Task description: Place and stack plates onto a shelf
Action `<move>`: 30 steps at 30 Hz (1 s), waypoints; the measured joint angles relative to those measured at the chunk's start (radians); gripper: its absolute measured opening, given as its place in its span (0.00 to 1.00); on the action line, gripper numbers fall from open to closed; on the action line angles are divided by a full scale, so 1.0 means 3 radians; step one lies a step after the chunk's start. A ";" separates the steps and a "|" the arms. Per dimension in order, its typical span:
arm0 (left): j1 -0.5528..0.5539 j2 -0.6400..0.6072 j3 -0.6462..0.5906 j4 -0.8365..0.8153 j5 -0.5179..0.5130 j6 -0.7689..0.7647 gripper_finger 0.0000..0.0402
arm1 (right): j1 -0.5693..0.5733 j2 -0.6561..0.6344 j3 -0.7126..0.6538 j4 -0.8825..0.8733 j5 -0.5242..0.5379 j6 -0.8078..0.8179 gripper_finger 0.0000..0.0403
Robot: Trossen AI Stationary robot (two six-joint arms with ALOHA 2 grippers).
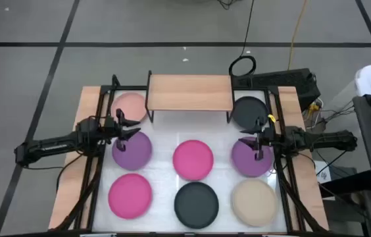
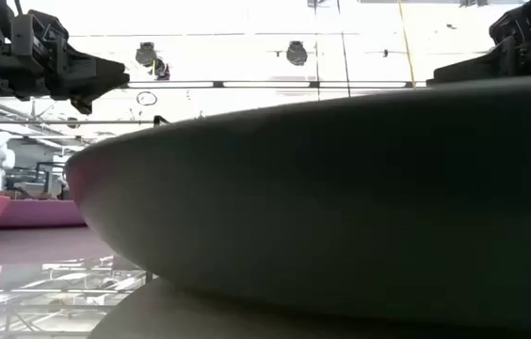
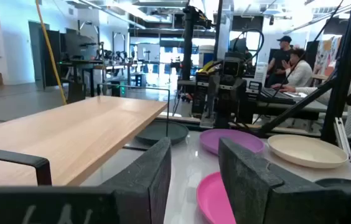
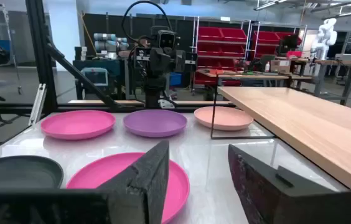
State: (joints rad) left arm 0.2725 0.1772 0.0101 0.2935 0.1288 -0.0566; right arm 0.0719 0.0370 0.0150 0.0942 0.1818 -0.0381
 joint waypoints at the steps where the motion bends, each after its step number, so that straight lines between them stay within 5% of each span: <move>1: -0.0001 0.0001 0.0000 0.0000 0.0001 0.0000 0.34 | 0.0000 -0.0001 -0.0001 0.0001 0.0000 0.0001 0.36; 9: -0.0001 0.0000 0.0000 0.0000 0.0001 0.0000 0.34 | 0.0000 0.0001 -0.0001 0.0114 0.0000 -0.0318 0.36; 15: 0.0000 0.0000 0.0000 0.0000 0.0000 0.0000 0.34 | 0.0000 0.0001 -0.0001 0.0776 0.0000 -0.0635 0.36; 21: -0.0001 0.0001 0.0000 0.0000 0.0000 0.0000 0.34 | 0.0000 0.0001 -0.0001 0.1415 -0.0002 -0.0349 0.36; 30: -0.0001 0.0001 0.0000 -0.0001 0.0001 0.0000 0.34 | 0.0000 0.0132 0.0068 0.1170 0.0000 -0.0552 0.36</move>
State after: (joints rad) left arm 0.2722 0.1774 0.0101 0.2932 0.1291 -0.0566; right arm 0.0719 0.0768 0.0355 0.4454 0.1817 -0.2036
